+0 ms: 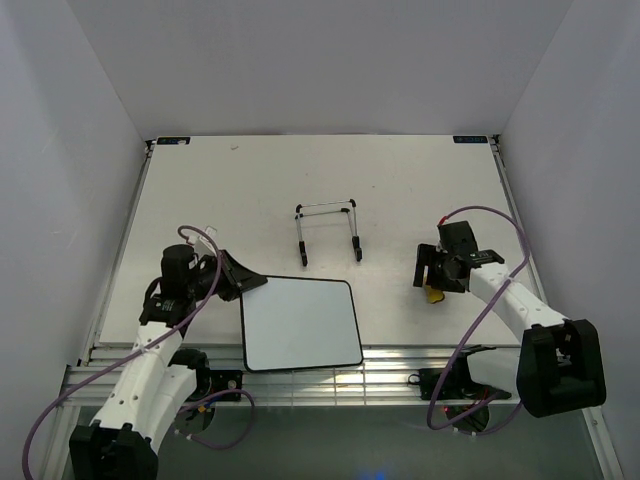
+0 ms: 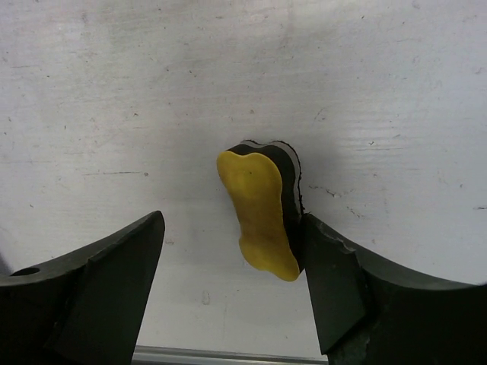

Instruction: Erase the whiteboard

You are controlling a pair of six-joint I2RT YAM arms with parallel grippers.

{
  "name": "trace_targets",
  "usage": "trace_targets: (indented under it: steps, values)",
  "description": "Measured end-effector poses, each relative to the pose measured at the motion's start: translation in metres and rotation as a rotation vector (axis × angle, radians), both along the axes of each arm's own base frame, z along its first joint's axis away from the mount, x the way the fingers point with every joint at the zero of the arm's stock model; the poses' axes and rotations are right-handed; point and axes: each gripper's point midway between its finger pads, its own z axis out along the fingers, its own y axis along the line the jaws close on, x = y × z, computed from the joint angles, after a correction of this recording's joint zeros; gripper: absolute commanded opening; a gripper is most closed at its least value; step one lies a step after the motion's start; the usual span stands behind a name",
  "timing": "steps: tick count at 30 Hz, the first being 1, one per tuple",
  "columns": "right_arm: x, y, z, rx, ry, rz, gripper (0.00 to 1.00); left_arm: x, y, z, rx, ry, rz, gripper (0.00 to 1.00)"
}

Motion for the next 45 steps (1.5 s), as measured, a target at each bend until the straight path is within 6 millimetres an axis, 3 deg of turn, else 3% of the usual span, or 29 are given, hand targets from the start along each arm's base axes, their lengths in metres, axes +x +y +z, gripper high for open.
trace_targets:
  steps: [9,11,13,16,22,25,34,40,45]
  values:
    - [-0.005,-0.008,0.012,-0.022,-0.012,-0.007,0.84,0.006,-0.005,0.041,-0.027,-0.123,-0.037,0.00]
    - [-0.002,-0.008,0.019,-0.020,-0.030,-0.007,0.87,0.008,-0.006,0.052,-0.035,-0.159,-0.040,0.00]
    - [0.001,-0.008,0.025,-0.017,-0.046,-0.008,0.98,0.011,-0.007,0.063,-0.048,-0.198,-0.045,0.00]
    - [0.001,-0.009,0.027,-0.018,-0.054,-0.009,0.90,0.017,-0.009,0.077,-0.065,-0.240,-0.051,0.00]
    - [-0.002,-0.009,0.028,-0.010,-0.044,-0.006,0.90,0.033,-0.015,0.103,-0.100,-0.333,-0.073,0.00]
    - [-0.002,-0.005,0.039,0.018,-0.086,0.007,0.90,0.043,-0.016,0.119,-0.117,-0.399,-0.077,0.00]
    - [-0.007,0.002,0.097,0.086,-0.270,0.049,0.90,0.103,-0.023,0.160,-0.156,-0.581,-0.068,0.00]
    - [-0.021,0.018,0.129,0.179,-0.368,0.131,0.90,0.157,-0.030,0.156,-0.164,-0.683,-0.098,0.00]
    - [-0.028,0.025,0.141,0.212,-0.395,0.180,0.90,0.193,-0.039,0.161,-0.178,-0.786,-0.159,0.00]
